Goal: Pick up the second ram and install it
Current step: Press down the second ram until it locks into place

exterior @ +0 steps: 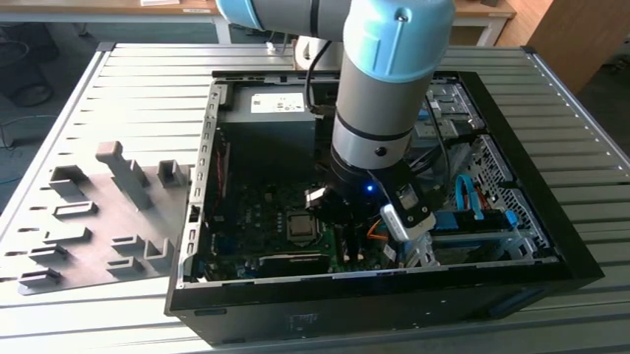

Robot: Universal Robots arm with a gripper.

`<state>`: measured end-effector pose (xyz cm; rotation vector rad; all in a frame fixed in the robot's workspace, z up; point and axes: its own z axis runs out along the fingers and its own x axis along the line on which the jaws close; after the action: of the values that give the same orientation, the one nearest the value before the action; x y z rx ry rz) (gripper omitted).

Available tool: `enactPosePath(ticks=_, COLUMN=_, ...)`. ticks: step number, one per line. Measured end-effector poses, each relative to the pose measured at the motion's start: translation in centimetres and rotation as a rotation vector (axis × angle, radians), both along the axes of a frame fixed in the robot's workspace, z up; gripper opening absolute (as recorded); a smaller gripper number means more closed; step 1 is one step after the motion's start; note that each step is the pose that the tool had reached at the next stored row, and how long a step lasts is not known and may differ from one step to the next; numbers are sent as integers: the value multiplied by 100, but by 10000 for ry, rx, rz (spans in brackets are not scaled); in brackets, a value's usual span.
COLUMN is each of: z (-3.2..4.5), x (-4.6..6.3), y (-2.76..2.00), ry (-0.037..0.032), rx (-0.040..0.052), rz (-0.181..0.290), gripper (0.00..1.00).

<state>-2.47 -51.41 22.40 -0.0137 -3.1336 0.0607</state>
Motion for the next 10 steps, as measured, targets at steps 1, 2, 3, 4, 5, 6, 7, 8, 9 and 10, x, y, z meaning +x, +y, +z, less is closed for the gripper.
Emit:
enactPosePath(ticks=1, z=2, x=0, y=19, ry=-1, rx=-2, rz=-1, gripper=10)
enactPosePath(ticks=2, z=4, x=-1, y=58, ry=0, rx=-21, rz=-1, gripper=10)
enactPosePath(ticks=3, z=5, x=0, y=107, ry=1, rx=-35, rz=0, gripper=10)
enactPosePath(ticks=4, z=5, x=0, y=152, ry=2, rx=-42, rz=1, gripper=10)
enactPosePath(ticks=5, z=5, x=-1, y=197, ry=1, rx=-43, rz=-1, gripper=10)
enactPosePath(ticks=6, z=5, x=-1, y=242, ry=1, rx=-43, rz=0, gripper=10)
enactPosePath(ticks=7, z=4, x=-1, y=287, ry=1, rx=-42, rz=-1, gripper=10)
enactPosePath(ticks=8, z=5, x=-1, y=331, ry=1, rx=-44, rz=-2, gripper=10)
enactPosePath(ticks=9, z=5, x=-1, y=368, ry=1, rx=-43, rz=-2, gripper=10)
enactPosePath(ticks=10, z=5, x=-1, y=398, ry=1, rx=-43, rz=-1, gripper=10)
